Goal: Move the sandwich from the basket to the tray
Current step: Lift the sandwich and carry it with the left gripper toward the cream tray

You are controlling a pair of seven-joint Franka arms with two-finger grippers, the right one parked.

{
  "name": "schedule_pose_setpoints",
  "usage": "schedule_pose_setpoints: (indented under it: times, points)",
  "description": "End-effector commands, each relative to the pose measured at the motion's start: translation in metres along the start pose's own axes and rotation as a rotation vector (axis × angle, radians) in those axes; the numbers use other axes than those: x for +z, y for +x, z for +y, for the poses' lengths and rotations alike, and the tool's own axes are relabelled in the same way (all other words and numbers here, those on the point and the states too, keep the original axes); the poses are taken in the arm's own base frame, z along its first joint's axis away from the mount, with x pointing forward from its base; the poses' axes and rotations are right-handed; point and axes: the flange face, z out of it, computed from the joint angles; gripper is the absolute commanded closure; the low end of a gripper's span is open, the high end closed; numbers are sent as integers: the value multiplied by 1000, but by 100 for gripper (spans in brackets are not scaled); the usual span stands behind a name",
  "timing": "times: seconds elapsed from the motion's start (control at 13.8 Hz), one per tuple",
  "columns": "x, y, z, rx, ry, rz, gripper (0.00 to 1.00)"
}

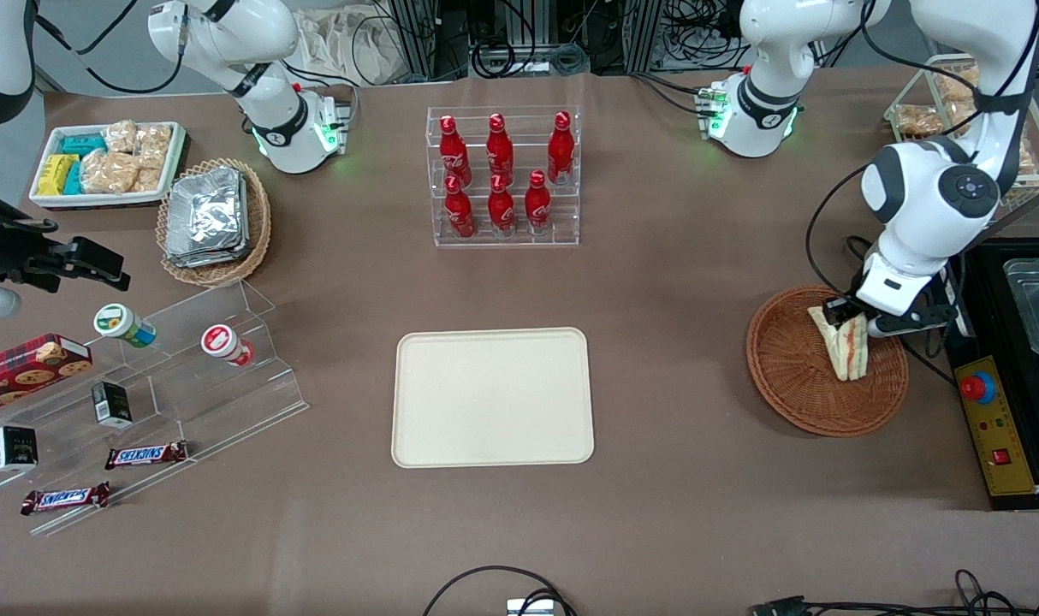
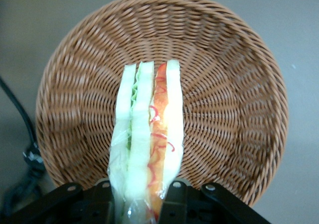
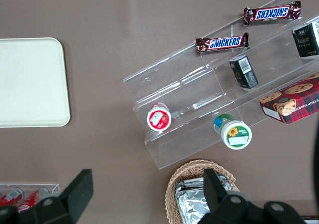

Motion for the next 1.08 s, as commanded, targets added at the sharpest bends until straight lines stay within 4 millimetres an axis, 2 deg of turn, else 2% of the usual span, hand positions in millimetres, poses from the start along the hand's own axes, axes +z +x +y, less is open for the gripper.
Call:
schedule_pose_setpoints:
  times: [0.0, 0.22, 0.36, 0.51, 0.79, 1.01]
  points:
    - [-23, 5, -3, 165, 12, 19, 83]
    - [-39, 17, 1, 259, 11, 7, 83]
    - [-57, 34, 8, 265, 7, -18, 83]
    - [-81, 53, 31, 282, -10, -54, 83]
    - [-128, 80, 52, 270, -21, -68, 83]
    - [-157, 103, 84, 249, -53, -113, 83]
